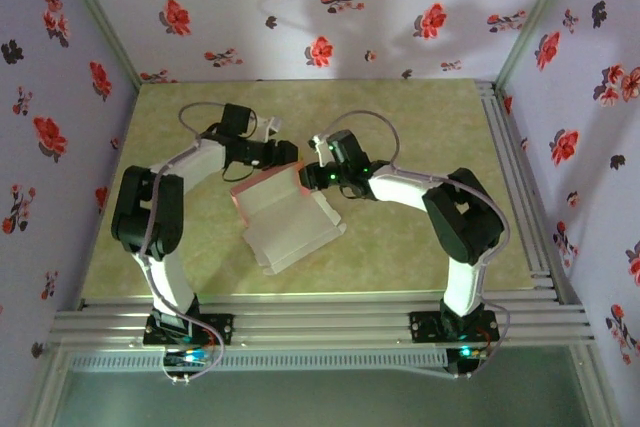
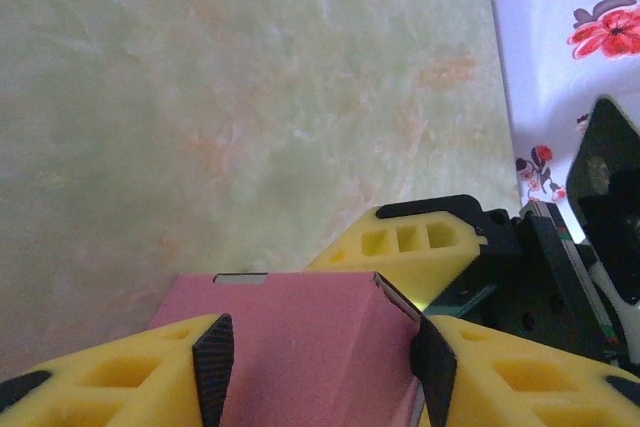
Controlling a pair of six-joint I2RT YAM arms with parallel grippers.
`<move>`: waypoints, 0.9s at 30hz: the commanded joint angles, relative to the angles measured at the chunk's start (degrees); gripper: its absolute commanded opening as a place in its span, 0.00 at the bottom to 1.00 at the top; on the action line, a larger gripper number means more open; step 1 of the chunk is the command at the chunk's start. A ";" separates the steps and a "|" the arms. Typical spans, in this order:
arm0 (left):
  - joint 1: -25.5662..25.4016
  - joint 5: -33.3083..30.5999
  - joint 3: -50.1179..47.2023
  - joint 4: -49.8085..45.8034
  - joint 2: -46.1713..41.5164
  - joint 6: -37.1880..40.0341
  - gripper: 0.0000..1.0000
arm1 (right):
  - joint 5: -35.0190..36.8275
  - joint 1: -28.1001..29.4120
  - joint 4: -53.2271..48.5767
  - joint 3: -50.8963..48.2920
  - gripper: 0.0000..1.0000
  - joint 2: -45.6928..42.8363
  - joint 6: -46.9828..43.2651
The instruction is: Fold the paper box
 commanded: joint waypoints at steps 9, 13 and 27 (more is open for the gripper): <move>0.64 6.56 3.01 -4.35 3.81 0.02 0.58 | 3.09 1.89 0.92 5.29 0.37 4.73 -3.30; 1.26 7.64 3.40 -2.86 4.56 -1.19 0.60 | 2.43 2.00 0.05 6.65 0.36 5.95 -3.53; 2.66 10.05 5.35 0.47 6.56 -4.03 0.64 | 4.52 1.95 -0.81 8.98 0.28 8.50 -3.82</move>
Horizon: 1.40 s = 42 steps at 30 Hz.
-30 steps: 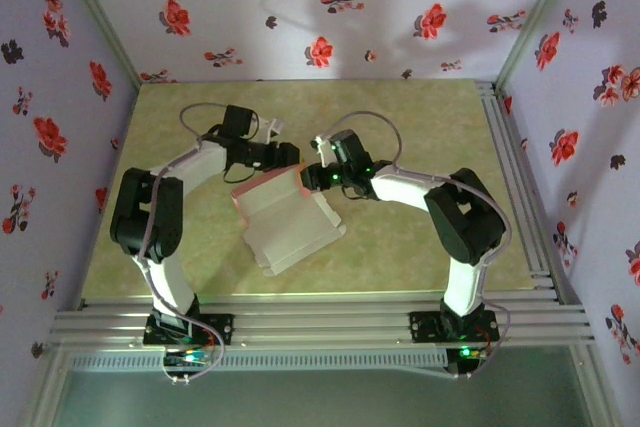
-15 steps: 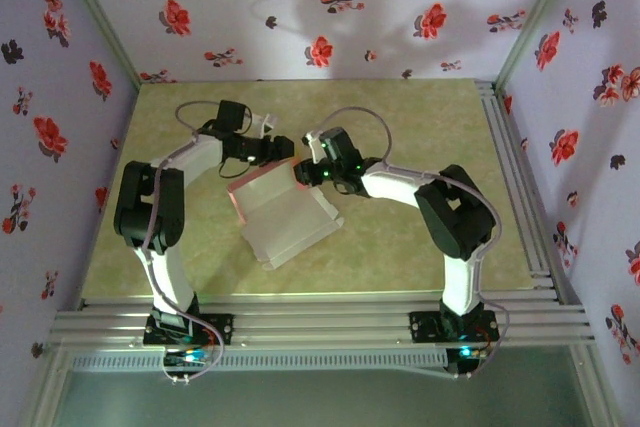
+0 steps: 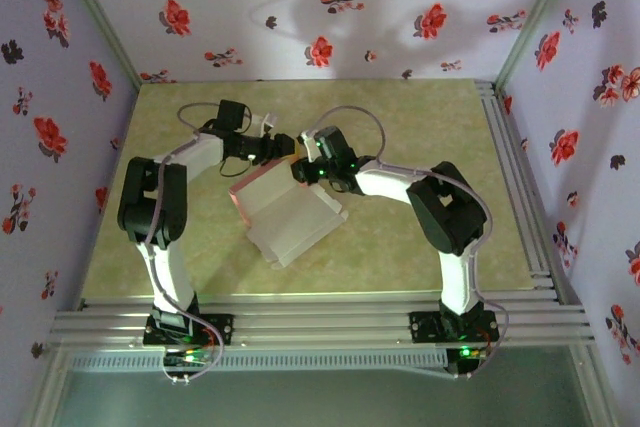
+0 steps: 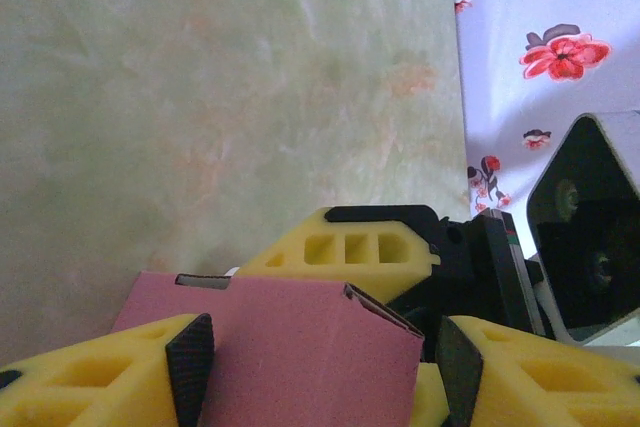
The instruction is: Fold the paper box
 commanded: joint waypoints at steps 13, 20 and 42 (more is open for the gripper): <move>0.45 3.49 3.38 1.40 2.48 -3.10 0.67 | 9.25 1.41 -5.44 5.79 0.14 4.02 -3.27; 1.79 5.31 6.00 3.91 4.07 -6.83 0.70 | 13.07 1.66 -8.94 8.68 0.11 5.73 -5.14; 1.74 -4.44 7.24 1.08 -4.18 -7.60 0.77 | 6.22 -0.52 -30.79 2.24 0.07 -7.31 -4.99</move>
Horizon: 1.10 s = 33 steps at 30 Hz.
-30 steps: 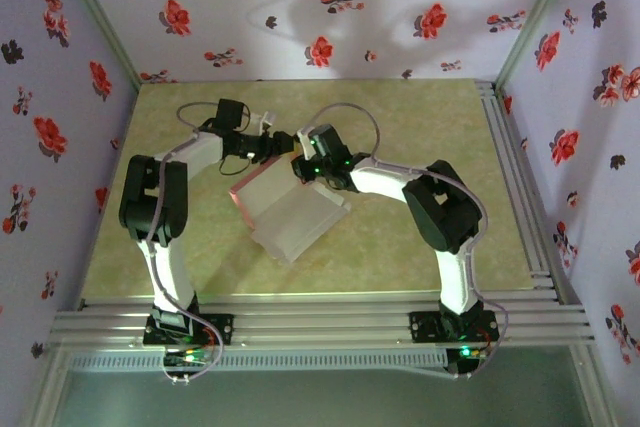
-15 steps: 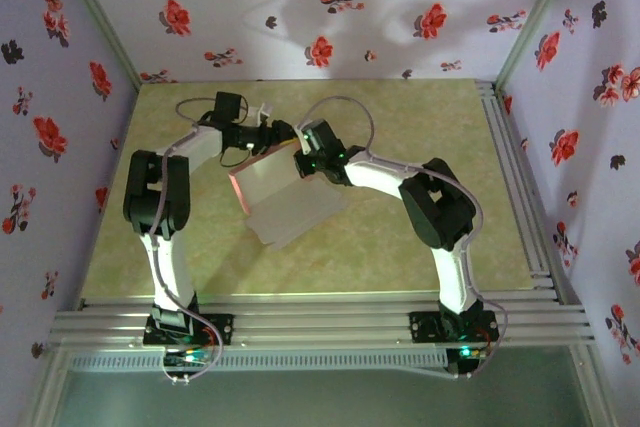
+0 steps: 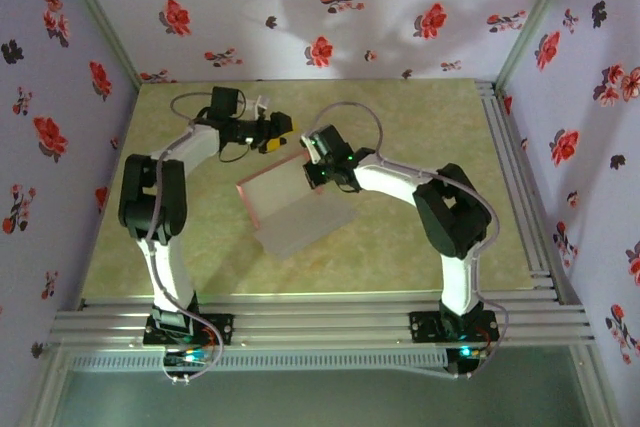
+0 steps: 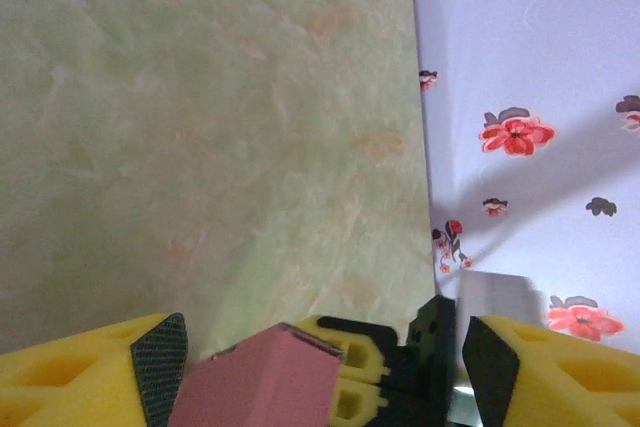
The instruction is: Fold the paper box
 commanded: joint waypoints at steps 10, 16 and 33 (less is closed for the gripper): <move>-5.25 -16.63 -8.98 -6.73 -19.23 2.67 0.81 | -5.16 -1.15 -33.76 -0.80 0.10 -10.41 -5.29; -12.12 -26.09 -13.46 -17.54 -26.59 6.28 1.00 | 0.79 1.49 -40.79 5.23 0.12 -4.62 -8.12; -20.80 -30.93 -45.68 -7.48 -46.72 1.60 1.00 | 4.50 1.70 -47.27 14.27 0.20 4.49 -14.12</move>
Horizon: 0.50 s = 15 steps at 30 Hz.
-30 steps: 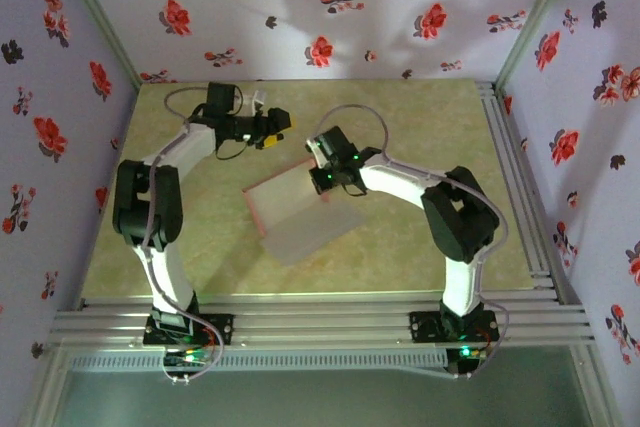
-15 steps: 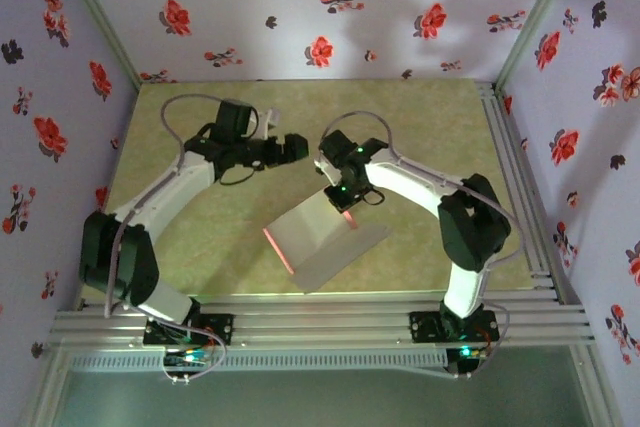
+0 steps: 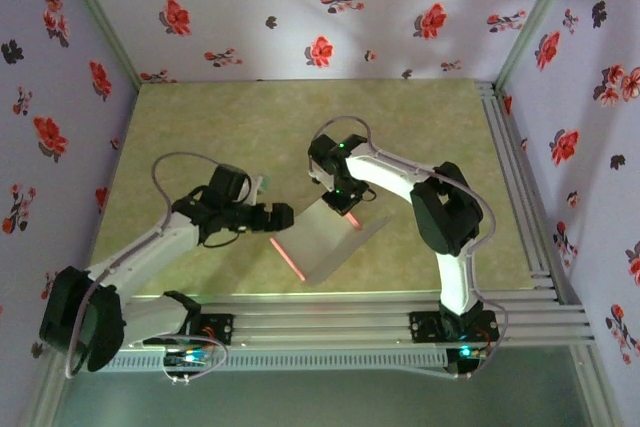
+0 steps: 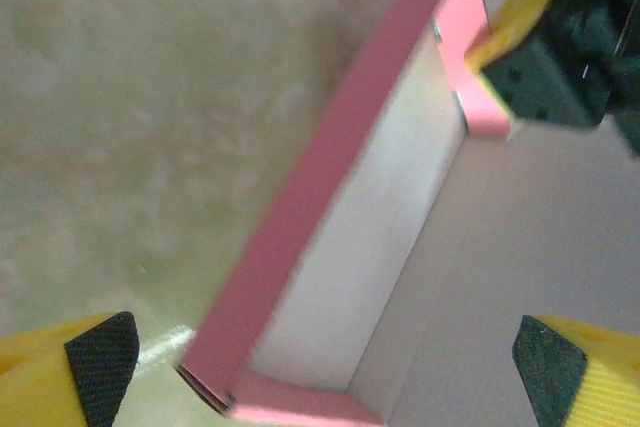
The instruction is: Fold the paper box
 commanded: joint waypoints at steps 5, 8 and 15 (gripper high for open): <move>-4.54 -4.53 -6.36 7.25 -1.22 -5.35 1.00 | 0.57 -0.08 -0.13 3.62 0.26 0.23 -1.23; -7.16 -4.99 -6.44 9.39 -1.06 -7.31 1.00 | 0.29 -0.05 0.21 3.76 0.30 -0.02 -0.52; -16.57 -6.79 -5.65 15.79 -0.25 -13.26 1.00 | 0.98 -0.44 2.09 1.30 0.39 -3.01 1.32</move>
